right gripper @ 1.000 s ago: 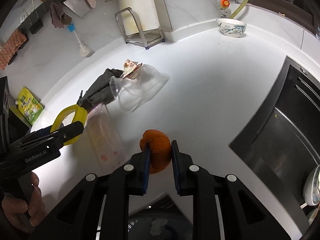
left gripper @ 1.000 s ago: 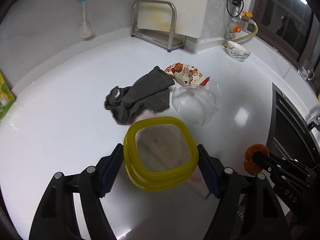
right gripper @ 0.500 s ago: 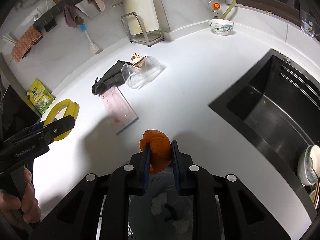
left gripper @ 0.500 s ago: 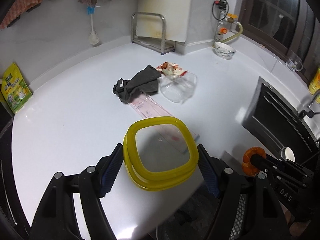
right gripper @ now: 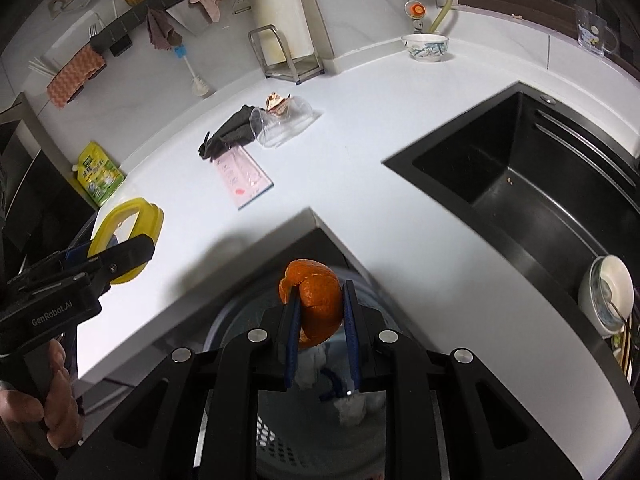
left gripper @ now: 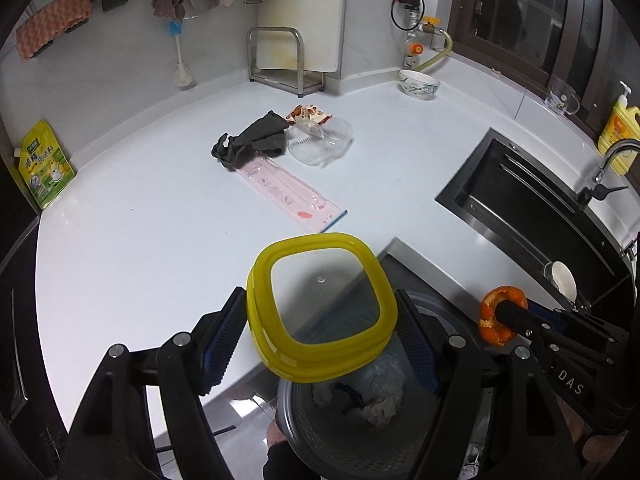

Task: Collect trash
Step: 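Carry the yellow container and orange with both tools over the grey bin, then open the left tool to drop the yellow container while the right tool drops the orange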

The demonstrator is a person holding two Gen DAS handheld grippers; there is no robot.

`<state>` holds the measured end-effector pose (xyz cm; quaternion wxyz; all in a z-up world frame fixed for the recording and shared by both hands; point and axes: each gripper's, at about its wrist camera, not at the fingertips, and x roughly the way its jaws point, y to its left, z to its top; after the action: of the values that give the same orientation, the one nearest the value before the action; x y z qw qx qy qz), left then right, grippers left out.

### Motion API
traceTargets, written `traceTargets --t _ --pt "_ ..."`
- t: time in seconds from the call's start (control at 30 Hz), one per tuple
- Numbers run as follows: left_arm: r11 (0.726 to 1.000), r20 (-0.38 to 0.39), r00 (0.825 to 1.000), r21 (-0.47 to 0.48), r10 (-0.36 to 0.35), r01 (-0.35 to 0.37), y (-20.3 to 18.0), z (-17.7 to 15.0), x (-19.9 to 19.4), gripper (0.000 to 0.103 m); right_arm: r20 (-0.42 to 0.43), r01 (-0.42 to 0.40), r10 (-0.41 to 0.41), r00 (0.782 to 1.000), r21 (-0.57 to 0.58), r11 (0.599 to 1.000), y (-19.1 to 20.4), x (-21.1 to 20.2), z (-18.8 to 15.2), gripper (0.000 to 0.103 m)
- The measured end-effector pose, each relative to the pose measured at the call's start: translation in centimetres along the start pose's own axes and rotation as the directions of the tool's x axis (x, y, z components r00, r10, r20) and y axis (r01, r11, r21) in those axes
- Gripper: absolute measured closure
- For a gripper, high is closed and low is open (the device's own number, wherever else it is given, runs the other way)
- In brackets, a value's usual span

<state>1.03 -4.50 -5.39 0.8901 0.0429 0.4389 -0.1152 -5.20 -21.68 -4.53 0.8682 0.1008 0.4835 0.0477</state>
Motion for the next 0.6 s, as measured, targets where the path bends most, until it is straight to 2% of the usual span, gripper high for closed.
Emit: traceTargets --t 0.23,0.6 --pt "1.0 -0.019 1.0 -0.007 0.009 -0.009 -1.4 -2.1 -0.5 0.032 -0.04 -0.007 0.006 0.999 -0.021 1.0 -1.0 -0.8 -2.3 0.084" --pt "1.0 -0.107 0.994 -0.012 0.014 -0.015 -2.9 -5.8 1.7 0.032 -0.114 -0.019 0.014 0.993 -0.041 0.999 -1.8 0.6 -5.1 0.084"
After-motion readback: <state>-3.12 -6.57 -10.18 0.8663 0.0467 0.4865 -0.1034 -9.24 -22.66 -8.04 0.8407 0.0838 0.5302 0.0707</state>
